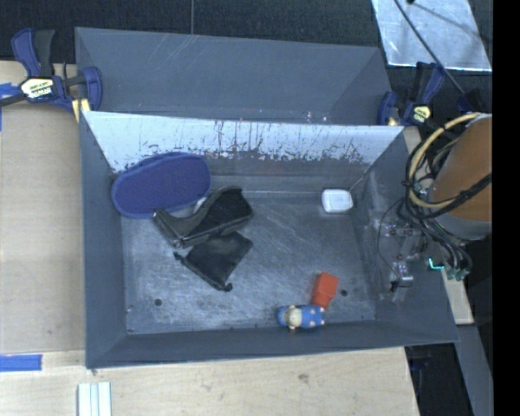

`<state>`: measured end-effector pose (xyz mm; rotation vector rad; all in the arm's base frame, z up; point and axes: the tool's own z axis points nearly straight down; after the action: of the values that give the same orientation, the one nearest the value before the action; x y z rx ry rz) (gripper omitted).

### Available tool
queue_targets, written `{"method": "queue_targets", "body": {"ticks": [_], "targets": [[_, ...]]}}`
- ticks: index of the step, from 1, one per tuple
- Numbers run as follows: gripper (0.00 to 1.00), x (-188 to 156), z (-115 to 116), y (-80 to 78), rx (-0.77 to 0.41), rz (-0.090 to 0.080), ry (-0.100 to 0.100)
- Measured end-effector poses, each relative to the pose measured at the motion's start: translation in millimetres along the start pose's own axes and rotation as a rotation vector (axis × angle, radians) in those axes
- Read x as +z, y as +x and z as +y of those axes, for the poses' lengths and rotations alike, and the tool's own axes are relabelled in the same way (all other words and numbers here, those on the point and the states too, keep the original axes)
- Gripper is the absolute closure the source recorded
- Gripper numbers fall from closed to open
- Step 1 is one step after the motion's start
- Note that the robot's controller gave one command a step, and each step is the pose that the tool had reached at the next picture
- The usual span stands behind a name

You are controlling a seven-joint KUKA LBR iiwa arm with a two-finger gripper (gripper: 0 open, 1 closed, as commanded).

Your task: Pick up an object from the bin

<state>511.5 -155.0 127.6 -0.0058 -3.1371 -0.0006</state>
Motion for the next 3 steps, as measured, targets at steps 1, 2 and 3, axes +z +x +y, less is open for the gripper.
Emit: {"method": "queue_targets", "body": {"ticks": [1,2,3], "targets": [[0.0,60.8,65.8,14.2,0.075,0.0,-0.001],[0.0,57.3,106.8,18.9,-0.22,-0.007,0.0],[1.0,57.3,106.0,19.1,-0.22,-0.007,0.002]]}}
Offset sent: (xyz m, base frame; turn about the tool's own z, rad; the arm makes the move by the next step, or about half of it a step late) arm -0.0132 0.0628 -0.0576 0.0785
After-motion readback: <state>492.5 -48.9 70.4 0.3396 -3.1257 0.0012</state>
